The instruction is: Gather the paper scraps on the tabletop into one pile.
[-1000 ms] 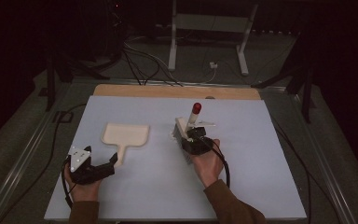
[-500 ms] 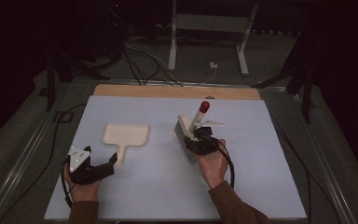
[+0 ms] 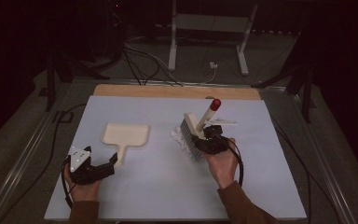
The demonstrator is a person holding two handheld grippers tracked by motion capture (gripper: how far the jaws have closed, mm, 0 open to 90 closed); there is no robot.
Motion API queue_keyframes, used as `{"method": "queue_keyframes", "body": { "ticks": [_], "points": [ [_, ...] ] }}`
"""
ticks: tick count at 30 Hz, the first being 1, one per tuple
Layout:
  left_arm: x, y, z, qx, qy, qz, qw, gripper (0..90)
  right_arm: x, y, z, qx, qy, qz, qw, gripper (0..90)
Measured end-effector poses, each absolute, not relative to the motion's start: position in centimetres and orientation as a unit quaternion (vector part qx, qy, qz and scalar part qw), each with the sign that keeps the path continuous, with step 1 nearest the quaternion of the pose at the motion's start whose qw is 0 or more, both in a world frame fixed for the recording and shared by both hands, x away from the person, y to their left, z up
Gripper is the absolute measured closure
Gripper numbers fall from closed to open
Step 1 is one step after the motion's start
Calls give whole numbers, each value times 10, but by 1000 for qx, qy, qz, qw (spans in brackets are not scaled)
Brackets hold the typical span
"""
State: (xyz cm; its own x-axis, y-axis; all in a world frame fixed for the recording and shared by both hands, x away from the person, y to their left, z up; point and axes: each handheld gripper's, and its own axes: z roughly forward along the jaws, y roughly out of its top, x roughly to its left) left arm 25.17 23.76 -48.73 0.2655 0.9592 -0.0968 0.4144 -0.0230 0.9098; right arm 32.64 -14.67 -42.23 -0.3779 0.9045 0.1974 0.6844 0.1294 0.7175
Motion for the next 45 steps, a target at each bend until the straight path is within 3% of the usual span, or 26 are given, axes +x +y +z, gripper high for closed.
{"method": "queue_keyframes", "body": {
  "ticks": [8,10,23,35,45],
  "points": [
    [252,238,-487,650,528,297,458,4,325,-162,-410,536,735,388,148,674],
    [252,237,-487,651,527,298,457,5,329,-165,-413,529,759,358,130,674],
    [251,238,-487,650,528,298,458,5,343,-190,-409,540,739,368,167,674],
    [252,238,-488,650,529,297,457,5,383,-221,-436,534,754,308,228,674],
    [252,238,-488,650,529,297,458,4,395,-206,-462,489,792,273,241,675]
  ]
}}
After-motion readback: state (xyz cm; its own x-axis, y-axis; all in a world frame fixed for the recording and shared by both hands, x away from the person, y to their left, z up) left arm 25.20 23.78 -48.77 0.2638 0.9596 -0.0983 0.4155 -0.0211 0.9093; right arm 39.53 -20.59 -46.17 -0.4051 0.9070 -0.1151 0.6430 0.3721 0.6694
